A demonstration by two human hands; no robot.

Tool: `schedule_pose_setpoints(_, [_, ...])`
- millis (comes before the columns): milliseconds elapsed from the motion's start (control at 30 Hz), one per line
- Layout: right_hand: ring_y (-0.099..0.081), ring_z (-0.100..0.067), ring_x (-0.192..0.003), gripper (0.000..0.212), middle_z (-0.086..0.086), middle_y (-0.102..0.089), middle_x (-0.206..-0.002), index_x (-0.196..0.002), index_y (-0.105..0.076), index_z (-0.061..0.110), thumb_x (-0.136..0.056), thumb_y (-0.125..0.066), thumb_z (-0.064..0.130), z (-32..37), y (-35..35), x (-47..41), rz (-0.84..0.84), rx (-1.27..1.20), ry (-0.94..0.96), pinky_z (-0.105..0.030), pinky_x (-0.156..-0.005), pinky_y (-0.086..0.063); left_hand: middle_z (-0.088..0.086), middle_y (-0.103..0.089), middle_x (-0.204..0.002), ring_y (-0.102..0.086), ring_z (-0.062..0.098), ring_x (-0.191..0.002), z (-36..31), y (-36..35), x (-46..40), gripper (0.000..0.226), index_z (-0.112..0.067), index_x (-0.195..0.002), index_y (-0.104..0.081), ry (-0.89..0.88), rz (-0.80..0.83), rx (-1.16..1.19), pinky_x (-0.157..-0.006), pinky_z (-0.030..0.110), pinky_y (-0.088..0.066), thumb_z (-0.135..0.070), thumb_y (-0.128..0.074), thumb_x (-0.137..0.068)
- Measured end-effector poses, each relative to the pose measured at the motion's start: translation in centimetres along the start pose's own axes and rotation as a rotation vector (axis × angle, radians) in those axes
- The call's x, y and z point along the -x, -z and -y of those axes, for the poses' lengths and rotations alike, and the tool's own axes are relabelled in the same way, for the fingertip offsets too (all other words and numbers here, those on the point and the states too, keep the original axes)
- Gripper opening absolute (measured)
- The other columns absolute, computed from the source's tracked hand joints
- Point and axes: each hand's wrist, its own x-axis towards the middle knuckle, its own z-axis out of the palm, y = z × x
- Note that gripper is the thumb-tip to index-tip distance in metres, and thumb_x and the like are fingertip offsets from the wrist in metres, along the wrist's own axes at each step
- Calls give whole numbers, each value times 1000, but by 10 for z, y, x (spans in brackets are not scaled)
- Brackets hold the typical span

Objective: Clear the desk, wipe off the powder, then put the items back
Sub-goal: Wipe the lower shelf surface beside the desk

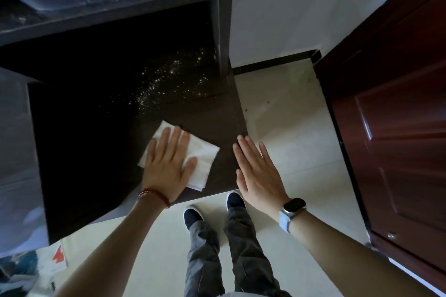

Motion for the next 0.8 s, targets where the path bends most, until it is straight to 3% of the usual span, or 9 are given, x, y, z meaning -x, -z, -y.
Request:
schedule_pose_setpoints(67, [-24,-29,-138,53,-19,-30,-147,-138,-29,2,-90,-30,24,7,-4,-9,3,50,3,-41,-113,-10,13,-27,-150,-19,30,-139,14,1,-7,67,-14,-141,-23,127,-7,47,-113,46,-13,-52,-19,-86])
schedule_pose_setpoints(167, [-20,-32,-139,57,-22,-27,-148,-138,-27,-1,-89,-31,29,20,-10,-22,8,88,-60,-42,-113,-11,10,-10,-155,-5,29,-142,27,6,-30,75,-16,-144,-13,363,-57,164,-114,47,-4,-56,-12,-81])
schedule_pose_setpoints(333, [-20,-34,-139,60,-25,-26,-147,-137,-27,-4,-89,-30,32,32,-15,-38,-32,148,-149,-46,-112,-13,12,0,-155,4,31,-142,33,16,-67,73,-17,-145,-4,586,-135,278,-115,49,2,-53,-18,-84])
schedule_pose_setpoints(400, [-20,-34,-139,61,-26,-26,-147,-137,-28,-5,-88,-31,32,33,-15,-40,-41,155,-153,-46,-113,-13,11,0,-155,5,32,-142,24,14,-60,72,-20,-145,-2,491,-105,206,-114,50,4,-55,-13,-84])
schedule_pose_setpoints(500, [-21,-35,-138,60,-26,-27,-146,-135,-30,-6,-89,-31,32,33,-15,-40,-58,187,-143,-46,-114,-14,8,-14,-154,-1,27,-141,-1,1,-32,66,-23,-141,-2,-4,-68,13,-112,45,6,-56,-12,-86])
schedule_pose_setpoints(567, [-21,-35,-138,59,-26,-27,-146,-135,-31,-6,-90,-30,32,33,-14,-39,-58,195,-139,-45,-114,-14,7,-23,-151,-7,25,-139,1,-3,-26,63,-23,-142,-8,-131,-43,-34,-112,41,4,-57,-12,-89])
schedule_pose_setpoints(667, [-20,-34,-139,62,-25,-26,-147,-137,-27,-4,-88,-31,33,35,-12,-41,-51,187,-150,-45,-114,-13,8,-21,-152,-9,27,-141,33,4,-36,68,-25,-143,-19,45,-49,62,-114,44,-2,-60,-14,-85])
schedule_pose_setpoints(733, [-18,-33,-139,62,-24,-24,-148,-138,-26,-3,-88,-31,34,35,-13,-40,-48,191,-155,-44,-114,-11,11,-14,-154,-7,31,-142,61,9,-43,74,-22,-143,-19,262,-67,132,-114,47,-4,-59,-14,-79])
schedule_pose_setpoints(800, [-16,-32,-139,63,-23,-22,-148,-138,-25,-2,-89,-30,36,35,-14,-40,-44,203,-155,-44,-114,-11,14,-10,-154,-5,34,-142,75,14,-49,76,-19,-144,-17,360,-81,118,-115,48,-5,-58,-12,-78])
